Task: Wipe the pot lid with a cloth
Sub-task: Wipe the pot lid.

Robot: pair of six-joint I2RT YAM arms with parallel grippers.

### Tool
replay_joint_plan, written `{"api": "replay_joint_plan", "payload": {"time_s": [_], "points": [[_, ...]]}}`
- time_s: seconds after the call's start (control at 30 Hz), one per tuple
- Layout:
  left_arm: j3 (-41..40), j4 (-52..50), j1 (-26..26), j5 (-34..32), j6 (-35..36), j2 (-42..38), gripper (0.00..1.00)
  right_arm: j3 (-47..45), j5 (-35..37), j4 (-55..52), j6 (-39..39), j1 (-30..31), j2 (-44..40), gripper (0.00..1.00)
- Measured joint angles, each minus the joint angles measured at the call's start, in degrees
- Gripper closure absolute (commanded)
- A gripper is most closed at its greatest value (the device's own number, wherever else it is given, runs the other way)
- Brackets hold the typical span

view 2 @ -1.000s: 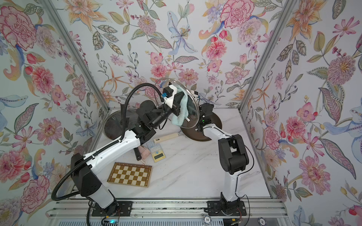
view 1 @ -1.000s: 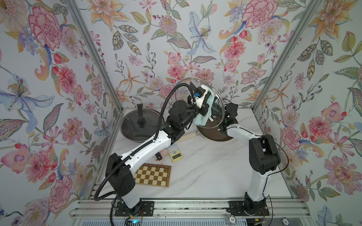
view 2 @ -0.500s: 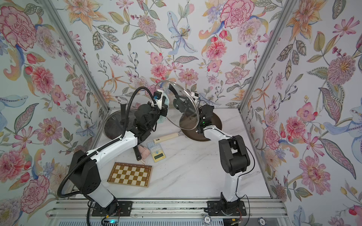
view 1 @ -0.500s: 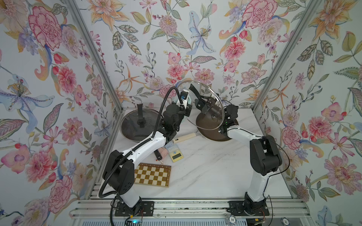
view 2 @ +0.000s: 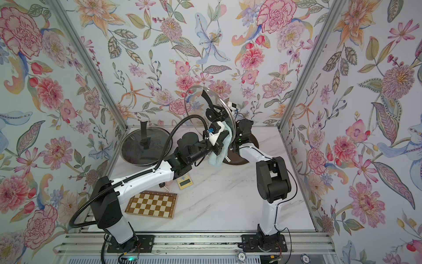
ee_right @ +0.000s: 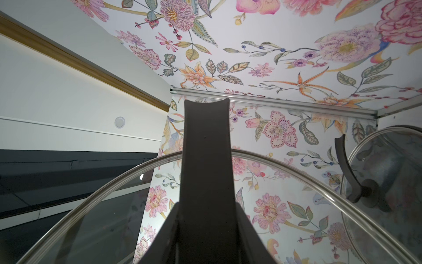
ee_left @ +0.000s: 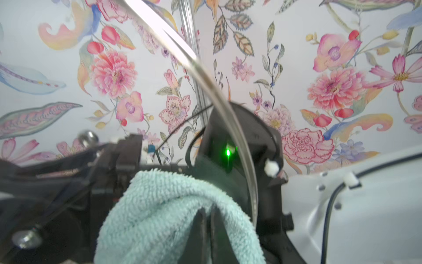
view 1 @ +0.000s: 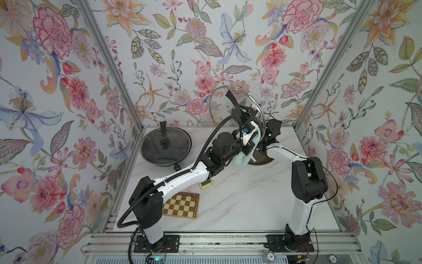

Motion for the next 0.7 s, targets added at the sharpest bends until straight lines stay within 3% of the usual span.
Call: {"api": "replay_joint_plan", "payload": {"time_s": [0.13,0.27,0.47,0.6,0.7], "points": [[7.10,-0.68,2.64,-1.11,2.84,0.00,1.00,-1.46,-0.20,-0.09,1.07,1.31,0.33,1.00],[8.00,0.22,8.74,-3.17,3.28,-0.26,1.00,-5.31,0.07,0.59,1.73,2.60,-0.20,1.00],[-0.63,1.66,16.33,-9.84,3.02,-1.99,1.00,-10.14,0.48,-1.03,0.55,2.84,-1.73,1.00],[-7.96,2.38,17.57,-12.59,0.44,-3.17,1.00,-9.97,0.46,-0.66,-0.33,2.54,-2.84,1.00],[-12.41,2.64,15.54,-13.51,-1.81,-3.37,1.00,-8.48,0.44,-0.28,-0.55,2.25,-3.10,1.00]]}}
